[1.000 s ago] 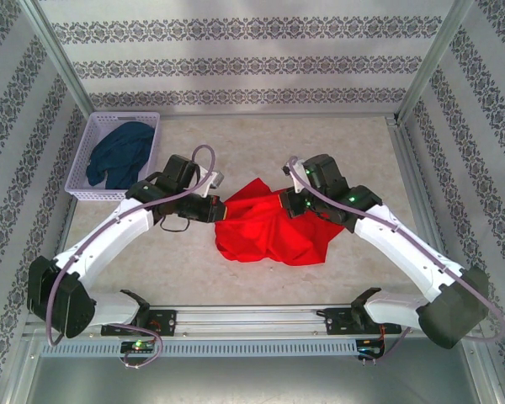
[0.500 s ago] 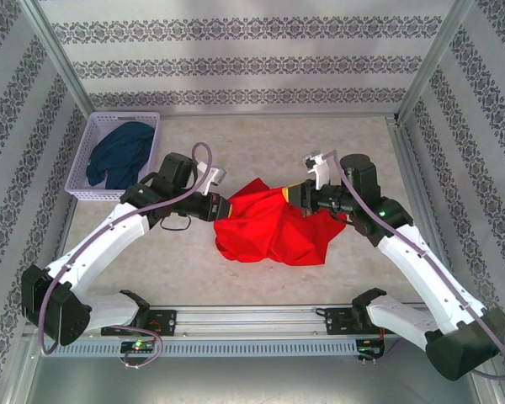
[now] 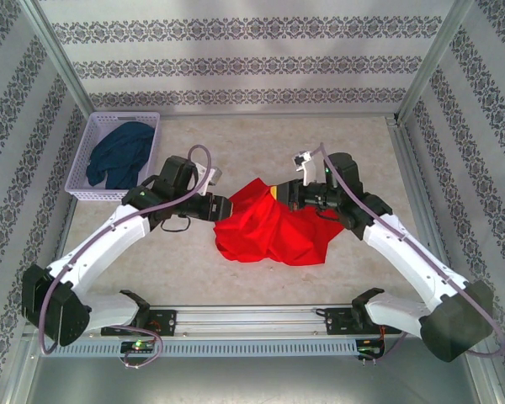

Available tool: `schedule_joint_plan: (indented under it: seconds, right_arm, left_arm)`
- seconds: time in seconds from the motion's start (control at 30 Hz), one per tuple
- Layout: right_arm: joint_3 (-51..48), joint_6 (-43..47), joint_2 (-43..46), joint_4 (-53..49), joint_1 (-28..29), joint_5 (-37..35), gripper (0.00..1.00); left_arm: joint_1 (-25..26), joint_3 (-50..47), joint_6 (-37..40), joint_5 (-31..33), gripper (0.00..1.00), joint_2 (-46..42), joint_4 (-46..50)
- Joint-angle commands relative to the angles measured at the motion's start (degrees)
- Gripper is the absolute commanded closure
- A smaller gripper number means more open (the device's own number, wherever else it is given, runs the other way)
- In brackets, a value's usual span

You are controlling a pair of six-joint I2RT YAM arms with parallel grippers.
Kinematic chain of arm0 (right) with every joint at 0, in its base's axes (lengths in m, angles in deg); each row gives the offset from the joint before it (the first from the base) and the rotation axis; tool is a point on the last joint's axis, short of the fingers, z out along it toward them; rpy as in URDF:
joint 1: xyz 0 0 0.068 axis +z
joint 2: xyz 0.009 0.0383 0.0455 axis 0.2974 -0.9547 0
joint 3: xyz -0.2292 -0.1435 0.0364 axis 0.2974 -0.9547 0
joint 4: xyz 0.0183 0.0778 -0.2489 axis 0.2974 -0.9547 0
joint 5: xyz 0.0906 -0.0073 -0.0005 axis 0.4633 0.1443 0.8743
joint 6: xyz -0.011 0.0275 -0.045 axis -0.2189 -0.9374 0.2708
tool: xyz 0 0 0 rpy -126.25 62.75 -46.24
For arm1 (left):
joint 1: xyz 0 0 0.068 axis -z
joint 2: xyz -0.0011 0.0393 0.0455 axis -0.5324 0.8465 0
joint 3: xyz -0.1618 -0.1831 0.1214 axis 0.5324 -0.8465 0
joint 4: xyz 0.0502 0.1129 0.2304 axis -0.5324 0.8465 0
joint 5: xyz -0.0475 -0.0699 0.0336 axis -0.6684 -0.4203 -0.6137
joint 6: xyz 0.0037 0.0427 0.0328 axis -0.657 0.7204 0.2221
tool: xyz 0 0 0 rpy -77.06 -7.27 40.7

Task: Fold the inside-out t-shirt
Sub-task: Adjust the T-shirt at the center of the table.

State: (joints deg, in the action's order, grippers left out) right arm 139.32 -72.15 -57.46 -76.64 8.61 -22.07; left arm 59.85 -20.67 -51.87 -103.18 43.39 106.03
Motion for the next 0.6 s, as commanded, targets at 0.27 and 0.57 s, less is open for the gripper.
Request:
schedule_joint_plan:
  seconds: [0.27, 0.57]
  right_arm:
    - [3.8, -1.6, -2.2, 2.1, 0.5, -0.8, 1.0]
    - [3.5, -1.8, -1.6, 2.3, 0.6, -0.7, 1.0]
  left_arm:
    - [14.4, -3.0, -3.9, 14.6, 0.2, 2.0, -10.3]
    - [16.3, 0.9, -3.0, 23.7, 0.21, 11.0, -12.4]
